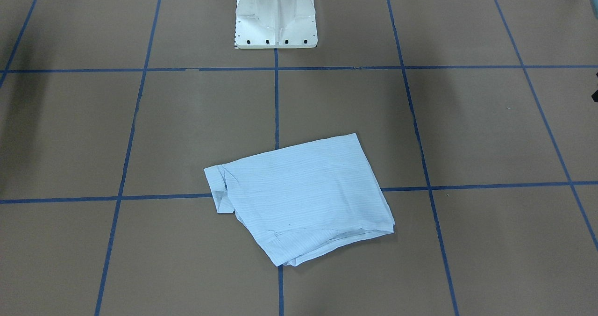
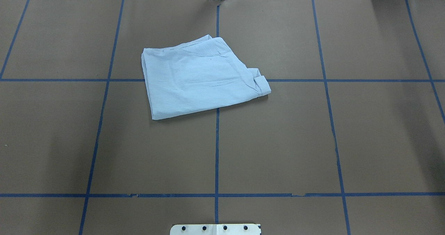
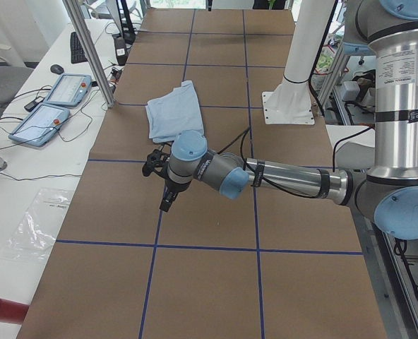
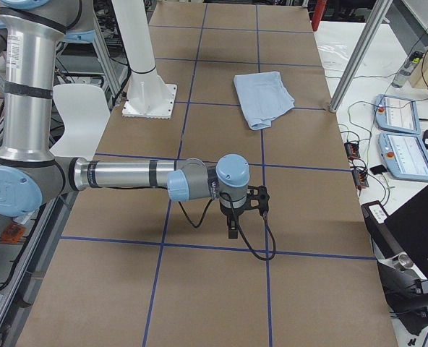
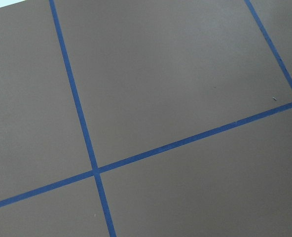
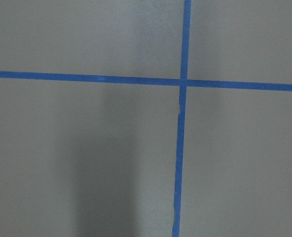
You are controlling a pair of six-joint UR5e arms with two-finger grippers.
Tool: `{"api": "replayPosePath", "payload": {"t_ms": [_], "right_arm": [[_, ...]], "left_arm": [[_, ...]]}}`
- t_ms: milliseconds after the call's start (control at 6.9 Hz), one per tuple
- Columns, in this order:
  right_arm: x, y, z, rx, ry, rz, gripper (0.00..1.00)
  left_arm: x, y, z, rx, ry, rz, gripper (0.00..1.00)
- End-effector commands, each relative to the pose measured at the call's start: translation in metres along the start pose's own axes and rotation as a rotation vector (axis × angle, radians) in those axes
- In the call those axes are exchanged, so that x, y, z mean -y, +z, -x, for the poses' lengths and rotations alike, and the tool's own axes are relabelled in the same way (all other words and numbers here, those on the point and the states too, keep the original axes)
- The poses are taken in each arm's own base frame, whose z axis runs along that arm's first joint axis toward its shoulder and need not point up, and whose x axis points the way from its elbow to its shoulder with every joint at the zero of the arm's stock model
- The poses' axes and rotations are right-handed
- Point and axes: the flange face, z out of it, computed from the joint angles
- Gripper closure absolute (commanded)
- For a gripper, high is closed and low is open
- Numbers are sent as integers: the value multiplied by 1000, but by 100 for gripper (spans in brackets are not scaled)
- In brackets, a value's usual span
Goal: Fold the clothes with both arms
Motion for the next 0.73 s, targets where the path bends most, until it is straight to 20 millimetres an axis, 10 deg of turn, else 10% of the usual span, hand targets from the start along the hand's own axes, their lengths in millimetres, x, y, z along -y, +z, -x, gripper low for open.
{"api": "replayPosePath", "payload": {"t_ms": [0,580], "right_arm": [[2,-5,5,4,-17,-17,0],[19,-15,23,15,-52,-44,0]], "left_arm": [[3,-10,-11,-25,15,-15,0],[12,-16,-22,-32,43,-34,0]]}}
